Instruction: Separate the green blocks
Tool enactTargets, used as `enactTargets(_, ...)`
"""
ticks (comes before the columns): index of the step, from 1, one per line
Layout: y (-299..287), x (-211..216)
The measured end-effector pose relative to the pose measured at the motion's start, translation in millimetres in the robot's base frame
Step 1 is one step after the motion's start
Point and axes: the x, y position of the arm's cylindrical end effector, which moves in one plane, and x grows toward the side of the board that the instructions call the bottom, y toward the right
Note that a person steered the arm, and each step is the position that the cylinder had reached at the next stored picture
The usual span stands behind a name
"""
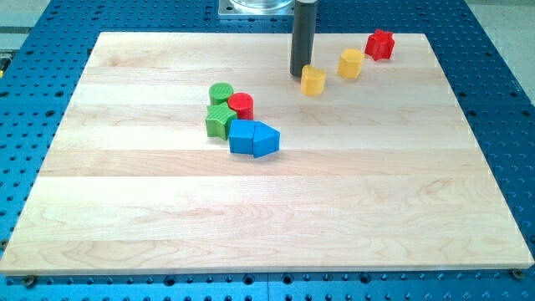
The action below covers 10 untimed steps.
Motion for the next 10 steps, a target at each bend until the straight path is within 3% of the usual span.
enactTargets(1, -33, -14)
enactTargets(2, -130, 0)
enactTargets(3, -178, 53)
enactTargets(5, -103, 60)
enactTargets(6, -139, 82)
enactTargets(7, -95, 101)
enactTargets(9, -134, 33)
enactTargets(10, -100, 34)
